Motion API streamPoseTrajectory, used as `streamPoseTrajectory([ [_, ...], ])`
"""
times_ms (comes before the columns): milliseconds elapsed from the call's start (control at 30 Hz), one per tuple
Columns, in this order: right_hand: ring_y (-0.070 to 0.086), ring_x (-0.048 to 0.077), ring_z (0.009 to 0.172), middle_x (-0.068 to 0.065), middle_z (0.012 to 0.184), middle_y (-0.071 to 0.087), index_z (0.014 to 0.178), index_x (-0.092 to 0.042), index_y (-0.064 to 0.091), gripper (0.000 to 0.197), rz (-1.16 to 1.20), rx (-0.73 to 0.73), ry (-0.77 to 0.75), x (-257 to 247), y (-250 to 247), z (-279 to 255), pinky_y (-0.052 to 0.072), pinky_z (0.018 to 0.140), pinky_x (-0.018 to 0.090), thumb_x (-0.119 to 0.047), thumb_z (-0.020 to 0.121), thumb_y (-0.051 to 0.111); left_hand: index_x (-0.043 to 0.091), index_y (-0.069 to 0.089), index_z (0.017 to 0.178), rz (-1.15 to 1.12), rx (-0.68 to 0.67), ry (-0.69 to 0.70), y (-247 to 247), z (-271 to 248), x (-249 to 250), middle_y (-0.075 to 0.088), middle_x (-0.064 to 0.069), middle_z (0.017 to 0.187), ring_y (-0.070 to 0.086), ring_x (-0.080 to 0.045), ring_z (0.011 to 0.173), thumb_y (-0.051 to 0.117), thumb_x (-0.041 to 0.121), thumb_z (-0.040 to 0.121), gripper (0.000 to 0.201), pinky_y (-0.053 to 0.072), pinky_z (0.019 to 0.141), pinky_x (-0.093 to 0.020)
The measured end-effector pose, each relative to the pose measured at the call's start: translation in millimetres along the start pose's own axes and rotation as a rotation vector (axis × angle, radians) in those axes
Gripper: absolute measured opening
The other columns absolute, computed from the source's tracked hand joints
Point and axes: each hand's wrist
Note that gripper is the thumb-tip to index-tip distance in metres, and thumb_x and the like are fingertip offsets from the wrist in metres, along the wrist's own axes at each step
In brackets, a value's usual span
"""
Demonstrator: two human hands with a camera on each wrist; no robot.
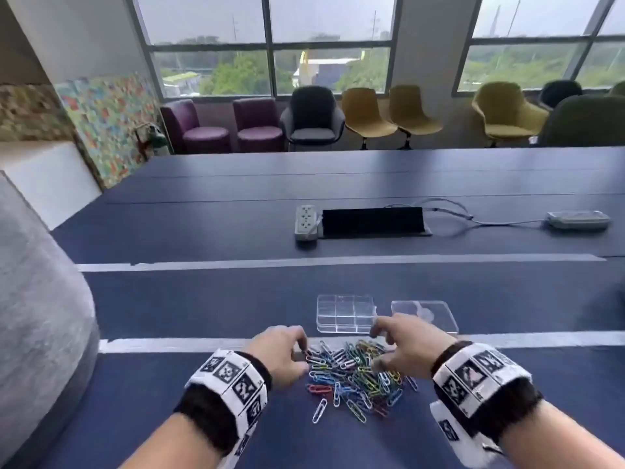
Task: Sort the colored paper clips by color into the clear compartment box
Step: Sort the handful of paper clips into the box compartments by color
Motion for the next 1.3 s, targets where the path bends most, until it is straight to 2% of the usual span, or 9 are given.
streamPoseTrajectory([
  [100,0.049,0.025,0.115,0.006,0.126,0.038,0.136,-0.030,0.032,0.103,-0.021,-0.096,0.070,7,9,-6,0.043,0.096,0.031,-0.055,0.050,0.082,0.027,0.026,0.143,0.056,-0.147,-0.037,12,1,2,0.041,-0.003,0.136,0.050,-0.022,0.122,0.078,0.051,0.066,0.096,0.041,0.095,-0.029],
  [200,0.044,0.027,0.119,0.008,0.126,0.032,0.143,-0.028,0.019,0.123,-0.102,-0.119,0.067,9,26,-9,0.041,0.101,0.034,-0.060,0.042,0.083,0.026,0.012,0.148,0.177,-0.187,-0.048,25,5,10,0.028,-0.005,0.140,0.050,-0.027,0.123,0.082,0.056,0.057,0.118,0.045,0.094,-0.037],
  [333,0.045,0.025,0.114,0.006,0.120,0.033,0.139,-0.025,0.029,0.114,-0.047,-0.093,-0.024,2,39,3,0.040,0.103,0.034,-0.053,0.044,0.085,0.021,0.029,0.141,0.136,-0.186,-0.017,36,18,23,0.031,-0.007,0.132,0.054,-0.028,0.114,0.080,0.048,0.064,0.095,0.046,0.096,-0.037],
  [567,0.055,0.023,0.097,0.002,0.104,0.046,0.116,-0.023,0.057,0.056,0.047,-0.052,-0.091,-14,40,16,0.044,0.084,0.027,-0.031,0.065,0.078,0.022,0.047,0.128,-0.038,-0.096,-0.030,52,25,38,0.048,-0.005,0.124,0.051,-0.024,0.117,0.067,0.026,0.077,0.055,0.044,0.097,-0.034],
  [733,0.060,0.026,0.091,0.009,0.095,0.065,0.098,-0.014,0.067,0.024,0.053,0.042,-0.078,-23,40,12,0.049,0.078,0.029,-0.015,0.075,0.061,0.023,0.055,0.091,-0.290,-0.016,-0.089,51,21,37,0.067,-0.005,0.098,0.067,-0.027,0.089,0.057,0.010,0.079,0.018,0.053,0.072,-0.029],
  [867,0.063,0.025,0.090,0.006,0.095,0.070,0.094,-0.019,0.072,0.022,0.062,0.073,-0.037,-26,32,11,0.052,0.082,0.030,-0.014,0.075,0.062,0.021,0.055,0.075,-0.604,-0.002,-0.168,52,18,33,0.064,-0.008,0.072,0.068,-0.030,0.062,0.055,0.001,0.081,0.022,0.060,0.064,-0.041],
  [967,0.063,0.020,0.092,0.004,0.100,0.070,0.099,-0.020,0.072,0.023,0.049,0.060,-0.036,-27,21,8,0.050,0.083,0.024,-0.016,0.077,0.066,0.012,0.055,0.081,-0.939,-0.039,-0.257,52,15,31,0.053,-0.008,0.064,0.057,-0.016,0.049,0.051,-0.008,0.087,0.021,0.058,0.054,-0.035],
  [1067,0.063,0.016,0.081,0.003,0.095,0.072,0.097,-0.020,0.073,0.021,0.077,0.057,-0.056,-32,6,5,0.050,0.074,0.021,-0.018,0.077,0.070,0.010,0.053,0.080,-1.211,-0.093,-0.345,48,11,34,0.054,-0.010,0.076,0.058,-0.018,0.060,0.045,-0.006,0.092,0.021,0.055,0.050,-0.025],
  [1300,0.055,0.012,0.075,0.003,0.092,0.071,0.098,-0.020,0.071,0.021,0.105,0.014,-0.201,-56,-8,6,0.040,0.068,0.019,-0.021,0.077,0.069,-0.001,0.060,0.083,-1.852,-0.195,-0.393,46,9,34,0.061,-0.016,0.068,0.060,-0.029,0.059,0.034,0.014,0.094,0.032,0.058,0.058,-0.036],
])
Point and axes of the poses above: each hand's wrist, its own z-axis towards the middle knuckle, its own y-axis out of the palm, x = y × z
